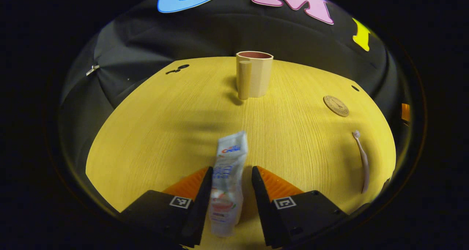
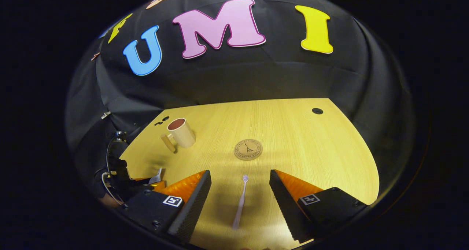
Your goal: Put the toothbrush and toothpaste on the desktop into the cup, then pick up the cup and place it on the coaster on the desktop.
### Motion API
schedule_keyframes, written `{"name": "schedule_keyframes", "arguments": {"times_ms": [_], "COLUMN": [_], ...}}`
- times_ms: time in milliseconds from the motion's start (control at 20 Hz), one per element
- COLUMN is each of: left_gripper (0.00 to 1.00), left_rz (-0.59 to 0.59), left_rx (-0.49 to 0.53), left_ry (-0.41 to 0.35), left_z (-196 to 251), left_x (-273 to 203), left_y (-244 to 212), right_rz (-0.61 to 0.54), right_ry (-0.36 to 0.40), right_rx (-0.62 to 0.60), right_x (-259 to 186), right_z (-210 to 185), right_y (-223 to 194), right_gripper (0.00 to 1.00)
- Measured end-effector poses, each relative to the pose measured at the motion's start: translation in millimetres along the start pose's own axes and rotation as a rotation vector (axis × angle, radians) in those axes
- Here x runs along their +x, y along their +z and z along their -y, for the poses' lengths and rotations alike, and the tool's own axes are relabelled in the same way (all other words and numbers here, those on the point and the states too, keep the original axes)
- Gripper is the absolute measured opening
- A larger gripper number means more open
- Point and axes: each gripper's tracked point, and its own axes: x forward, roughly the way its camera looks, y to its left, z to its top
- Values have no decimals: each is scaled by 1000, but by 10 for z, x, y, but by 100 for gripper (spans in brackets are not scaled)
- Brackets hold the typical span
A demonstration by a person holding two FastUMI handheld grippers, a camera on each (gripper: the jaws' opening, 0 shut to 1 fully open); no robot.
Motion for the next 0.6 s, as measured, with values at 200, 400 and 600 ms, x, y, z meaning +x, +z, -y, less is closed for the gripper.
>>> {"name": "schedule_keyframes", "arguments": {"times_ms": [200,400,600], "left_gripper": [36,27,22], "left_rz": [26,50,61], "left_rx": [77,117,110], "left_ry": [22,17,-3], "left_z": [61,83,101], "left_x": [-20,-20,-47], "left_y": [5,31,20], "right_rz": [-24,-62,-113], "right_ry": [6,2,-9], "right_rx": [-3,-16,6], "right_x": [60,102,161], "right_z": [-3,40,113], "right_y": [-94,-252,-432], "right_gripper": [99,99,99]}}
